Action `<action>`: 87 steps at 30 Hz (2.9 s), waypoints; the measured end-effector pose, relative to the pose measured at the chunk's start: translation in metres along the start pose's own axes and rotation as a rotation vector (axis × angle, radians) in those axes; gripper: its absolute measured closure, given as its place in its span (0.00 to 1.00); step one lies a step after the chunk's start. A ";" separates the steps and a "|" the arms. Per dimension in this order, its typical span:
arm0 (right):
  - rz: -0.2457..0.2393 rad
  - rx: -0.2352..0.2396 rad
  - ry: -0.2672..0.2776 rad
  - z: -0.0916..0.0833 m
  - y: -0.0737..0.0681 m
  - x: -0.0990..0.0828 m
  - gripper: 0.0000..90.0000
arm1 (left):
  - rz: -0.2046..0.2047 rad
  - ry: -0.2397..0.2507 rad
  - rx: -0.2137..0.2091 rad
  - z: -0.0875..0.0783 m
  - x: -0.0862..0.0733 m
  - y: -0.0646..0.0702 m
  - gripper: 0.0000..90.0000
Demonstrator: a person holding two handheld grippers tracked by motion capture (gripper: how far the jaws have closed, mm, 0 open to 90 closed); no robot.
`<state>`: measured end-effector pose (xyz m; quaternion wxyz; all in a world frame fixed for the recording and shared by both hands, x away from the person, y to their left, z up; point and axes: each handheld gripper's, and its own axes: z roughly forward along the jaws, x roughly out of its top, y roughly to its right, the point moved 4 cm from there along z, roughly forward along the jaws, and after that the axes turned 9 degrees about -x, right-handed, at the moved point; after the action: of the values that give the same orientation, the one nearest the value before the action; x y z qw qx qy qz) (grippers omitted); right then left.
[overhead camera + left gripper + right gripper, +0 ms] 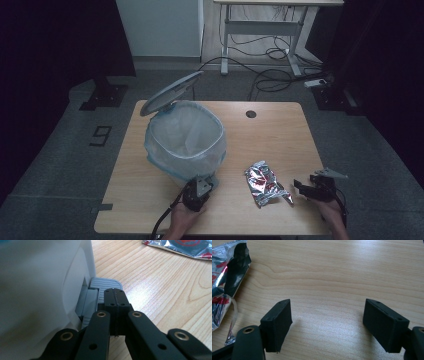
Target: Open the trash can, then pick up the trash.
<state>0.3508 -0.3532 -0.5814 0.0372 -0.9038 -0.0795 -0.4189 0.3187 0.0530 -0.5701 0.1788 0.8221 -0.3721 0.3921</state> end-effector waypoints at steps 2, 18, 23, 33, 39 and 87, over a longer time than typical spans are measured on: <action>-0.001 -0.001 0.001 0.000 0.000 0.000 0.25 | 0.002 0.000 0.001 0.000 0.000 0.000 1.00; -0.041 -0.026 -0.006 0.000 -0.003 0.000 0.25 | 0.003 0.000 0.001 0.000 0.000 0.000 1.00; -0.037 -0.022 -0.002 0.000 -0.003 0.000 0.26 | 0.003 0.000 0.002 0.000 0.000 0.000 1.00; -0.031 0.007 0.049 -0.010 -0.013 0.010 0.27 | 0.003 0.000 0.001 0.000 0.000 0.000 1.00; -0.033 0.068 0.083 -0.018 -0.026 0.020 0.27 | 0.003 0.000 0.000 0.000 0.000 0.000 1.00; -0.133 0.251 0.012 0.003 -0.090 0.028 0.97 | 0.005 0.000 -0.002 0.000 0.000 0.000 1.00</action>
<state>0.3550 -0.2615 -0.5622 0.1228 -0.8822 -0.1906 -0.4126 0.3188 0.0531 -0.5700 0.1787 0.8209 -0.3746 0.3922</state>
